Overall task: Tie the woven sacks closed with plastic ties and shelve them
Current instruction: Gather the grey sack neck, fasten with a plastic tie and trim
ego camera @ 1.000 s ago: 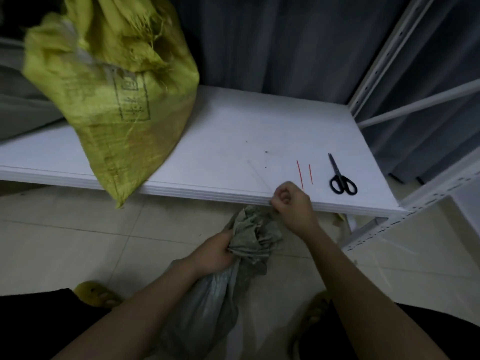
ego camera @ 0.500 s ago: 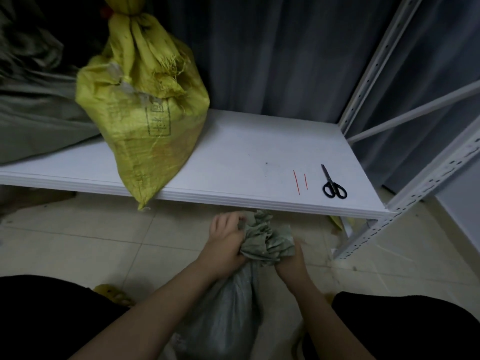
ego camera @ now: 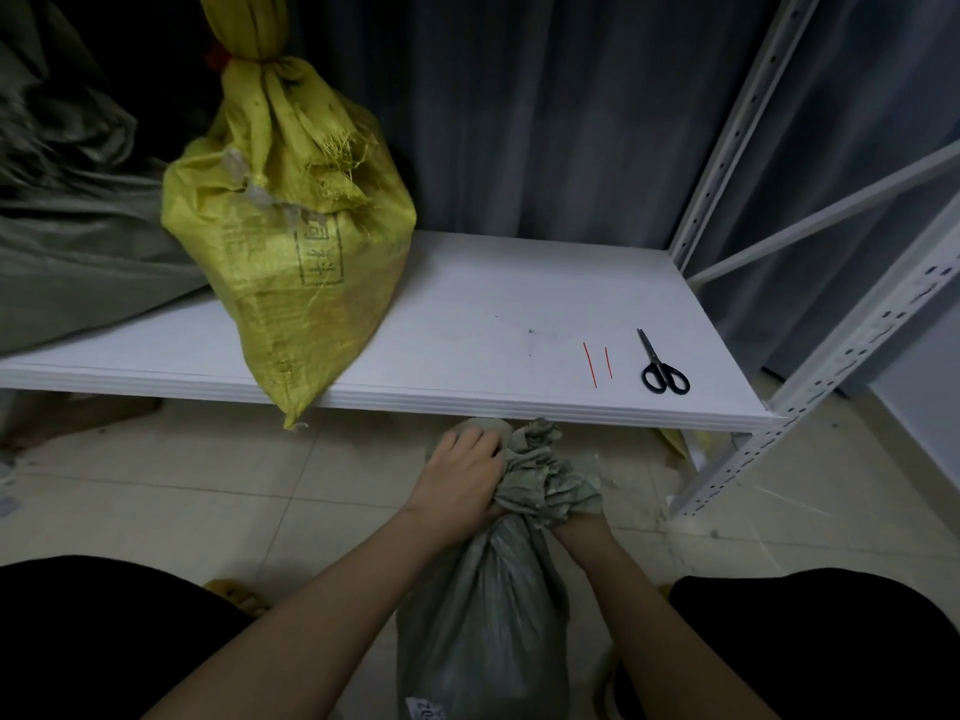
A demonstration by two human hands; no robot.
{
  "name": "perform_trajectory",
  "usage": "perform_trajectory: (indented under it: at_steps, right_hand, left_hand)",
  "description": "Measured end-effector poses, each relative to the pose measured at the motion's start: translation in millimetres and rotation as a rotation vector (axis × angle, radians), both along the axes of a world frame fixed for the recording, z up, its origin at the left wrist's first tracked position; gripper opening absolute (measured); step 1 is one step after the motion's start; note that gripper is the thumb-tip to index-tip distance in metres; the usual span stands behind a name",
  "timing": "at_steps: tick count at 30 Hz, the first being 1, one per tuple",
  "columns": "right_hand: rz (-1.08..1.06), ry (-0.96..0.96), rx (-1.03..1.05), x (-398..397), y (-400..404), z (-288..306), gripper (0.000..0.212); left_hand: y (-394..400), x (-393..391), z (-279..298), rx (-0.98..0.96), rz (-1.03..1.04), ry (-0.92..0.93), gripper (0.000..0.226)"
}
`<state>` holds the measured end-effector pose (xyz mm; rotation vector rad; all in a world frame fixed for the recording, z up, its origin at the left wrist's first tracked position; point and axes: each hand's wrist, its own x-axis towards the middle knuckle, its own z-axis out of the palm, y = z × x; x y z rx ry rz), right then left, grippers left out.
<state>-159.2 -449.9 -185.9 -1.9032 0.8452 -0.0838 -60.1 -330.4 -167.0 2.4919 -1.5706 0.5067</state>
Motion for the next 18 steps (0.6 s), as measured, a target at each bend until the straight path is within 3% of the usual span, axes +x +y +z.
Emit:
perform_trajectory:
  at_steps: [5,8,10,12,13,15,18]
  right_hand:
    - [-0.062,-0.407,0.136,14,2,1,0.020]
    - [-0.027,-0.489,0.205,13,-2,-1,0.010]
    - [0.086,-0.532,0.102,11,-5,2,0.042]
    - [-0.079,-0.757,0.112,8,-3,11,0.036]
    - [-0.099,-0.719,0.257,7,-2,18,0.034]
    - [0.085,-0.577,0.346,14,-3,11,0.016]
    - [0.011,-0.260,0.195,15,-6,-1,0.043]
  left_hand:
    - [2,5,2,-0.005,0.028,0.054,0.033]
    - [1,6,7,0.007,0.052,0.037,0.033]
    - [1,6,6,0.008,0.064,0.015,0.034]
    - [2,7,8,-0.005,0.072,0.003,0.033]
    - [2,7,8,-0.011,0.076,-0.002,0.033]
    - [3,7,9,-0.015,0.081,-0.004,0.033]
    - [2,7,10,-0.007,0.085,0.021,0.033]
